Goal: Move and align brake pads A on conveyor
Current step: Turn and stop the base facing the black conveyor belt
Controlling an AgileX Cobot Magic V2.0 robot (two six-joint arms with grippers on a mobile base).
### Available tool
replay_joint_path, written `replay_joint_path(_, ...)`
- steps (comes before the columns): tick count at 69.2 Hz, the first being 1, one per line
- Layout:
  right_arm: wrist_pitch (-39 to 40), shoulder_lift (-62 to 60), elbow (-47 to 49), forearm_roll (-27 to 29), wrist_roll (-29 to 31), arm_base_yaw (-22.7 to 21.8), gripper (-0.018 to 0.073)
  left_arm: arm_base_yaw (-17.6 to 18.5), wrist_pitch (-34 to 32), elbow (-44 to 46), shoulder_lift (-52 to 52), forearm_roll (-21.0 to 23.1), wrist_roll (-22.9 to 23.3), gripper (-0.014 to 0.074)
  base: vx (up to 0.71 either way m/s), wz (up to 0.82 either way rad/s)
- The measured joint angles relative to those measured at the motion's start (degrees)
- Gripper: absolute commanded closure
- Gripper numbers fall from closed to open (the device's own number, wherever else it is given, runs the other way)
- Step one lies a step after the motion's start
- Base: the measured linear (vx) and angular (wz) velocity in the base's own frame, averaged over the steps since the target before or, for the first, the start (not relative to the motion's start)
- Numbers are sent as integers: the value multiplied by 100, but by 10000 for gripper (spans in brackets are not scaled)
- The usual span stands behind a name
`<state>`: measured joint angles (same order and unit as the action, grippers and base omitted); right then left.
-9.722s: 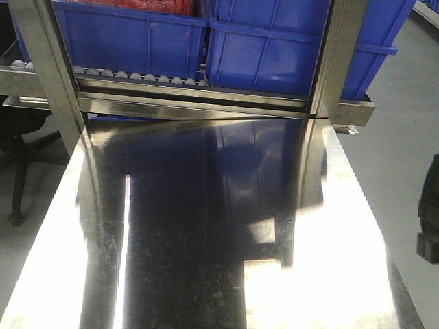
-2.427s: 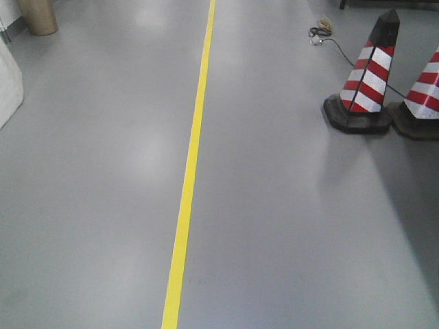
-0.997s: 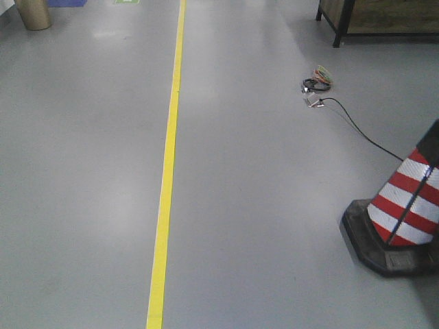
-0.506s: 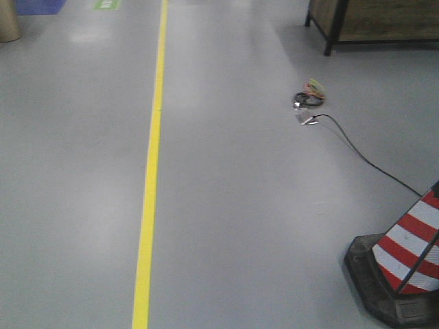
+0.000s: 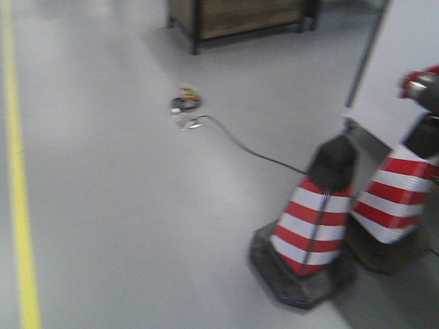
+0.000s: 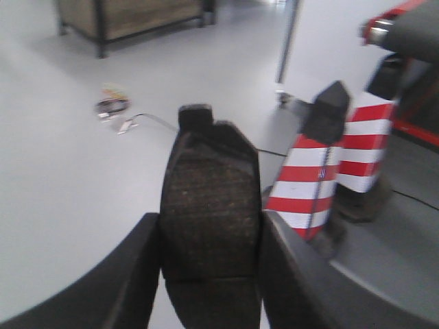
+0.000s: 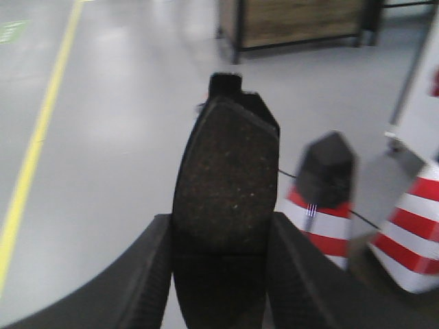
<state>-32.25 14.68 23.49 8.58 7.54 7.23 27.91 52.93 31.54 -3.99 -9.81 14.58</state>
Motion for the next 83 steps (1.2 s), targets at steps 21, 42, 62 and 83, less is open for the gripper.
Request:
replay_joint_path(21, 0, 0, 0, -5, 0, 0, 562, 0, 0, 0, 0, 5, 0, 603, 18, -100)
replay_joint_path(42, 0, 0, 0, -5, 0, 0, 562, 0, 0, 0, 0, 5, 0, 603, 17, -85)
replay_joint_path(62, 0, 0, 0, -5, 0, 0, 562, 0, 0, 0, 0, 5, 0, 603, 14, -91)
replay_joint_path(83, 0, 0, 0, -5, 0, 0, 562, 0, 0, 0, 0, 21, 0, 603, 10, -72)
